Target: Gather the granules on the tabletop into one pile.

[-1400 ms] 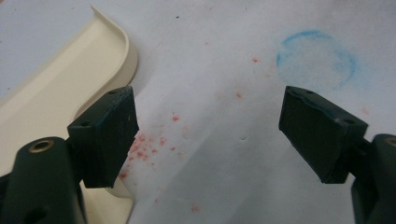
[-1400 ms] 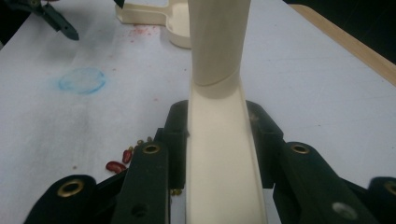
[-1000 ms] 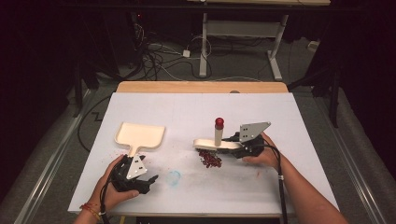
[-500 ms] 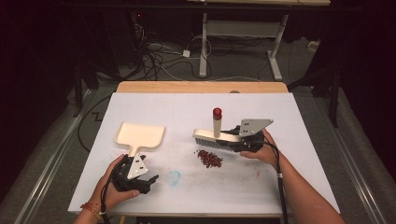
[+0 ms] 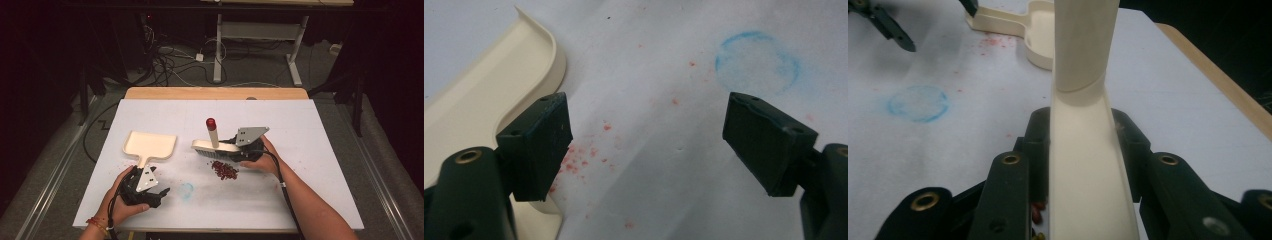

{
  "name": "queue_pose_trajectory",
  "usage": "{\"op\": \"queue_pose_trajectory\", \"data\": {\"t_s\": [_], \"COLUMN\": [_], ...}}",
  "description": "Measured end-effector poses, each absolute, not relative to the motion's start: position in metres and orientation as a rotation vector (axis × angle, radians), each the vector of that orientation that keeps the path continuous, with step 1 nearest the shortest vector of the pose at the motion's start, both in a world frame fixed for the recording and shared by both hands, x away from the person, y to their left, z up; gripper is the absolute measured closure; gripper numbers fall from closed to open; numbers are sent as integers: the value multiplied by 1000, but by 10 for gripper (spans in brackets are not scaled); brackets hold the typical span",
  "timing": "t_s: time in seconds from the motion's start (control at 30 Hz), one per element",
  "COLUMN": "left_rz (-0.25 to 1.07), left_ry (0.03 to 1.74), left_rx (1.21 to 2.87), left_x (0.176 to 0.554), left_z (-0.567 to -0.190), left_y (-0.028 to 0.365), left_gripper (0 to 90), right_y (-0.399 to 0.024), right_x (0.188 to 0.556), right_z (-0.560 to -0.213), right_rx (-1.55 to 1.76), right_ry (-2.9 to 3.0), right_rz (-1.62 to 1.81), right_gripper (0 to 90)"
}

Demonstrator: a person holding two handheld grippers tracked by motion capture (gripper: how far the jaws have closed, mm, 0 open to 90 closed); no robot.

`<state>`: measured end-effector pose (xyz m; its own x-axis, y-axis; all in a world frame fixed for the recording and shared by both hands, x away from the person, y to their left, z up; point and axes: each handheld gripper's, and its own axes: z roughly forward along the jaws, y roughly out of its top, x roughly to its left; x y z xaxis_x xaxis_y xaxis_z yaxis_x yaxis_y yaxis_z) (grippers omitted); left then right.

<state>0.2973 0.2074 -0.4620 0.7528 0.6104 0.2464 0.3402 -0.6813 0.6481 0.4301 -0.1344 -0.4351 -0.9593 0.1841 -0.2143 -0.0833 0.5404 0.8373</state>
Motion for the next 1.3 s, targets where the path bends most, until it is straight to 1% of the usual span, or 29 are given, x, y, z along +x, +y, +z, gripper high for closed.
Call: {"op": "queue_pose_trajectory", "data": {"t_s": [0.3, 0.63, 1.0, 1.3], "left_rz": [609, 615, 635, 637], "left_ry": [707, 704, 695, 693], "left_rx": [2368, 2363, 2353, 2348], "left_x": [297, 298, 296, 294], "left_z": [-462, -462, -459, -458], "left_y": [207, 206, 207, 208], "left_gripper": [185, 185, 185, 185], "right_y": [-153, -182, -205, -241], "right_x": [423, 417, 389, 357], "right_z": [-432, -423, -399, -384], "right_rx": [13, 165, 292, 423], "right_ry": [2561, 2452, 2357, 2333], "right_rz": [1378, 1429, 1355, 1324], "right_gripper": [671, 671, 671, 671]}}
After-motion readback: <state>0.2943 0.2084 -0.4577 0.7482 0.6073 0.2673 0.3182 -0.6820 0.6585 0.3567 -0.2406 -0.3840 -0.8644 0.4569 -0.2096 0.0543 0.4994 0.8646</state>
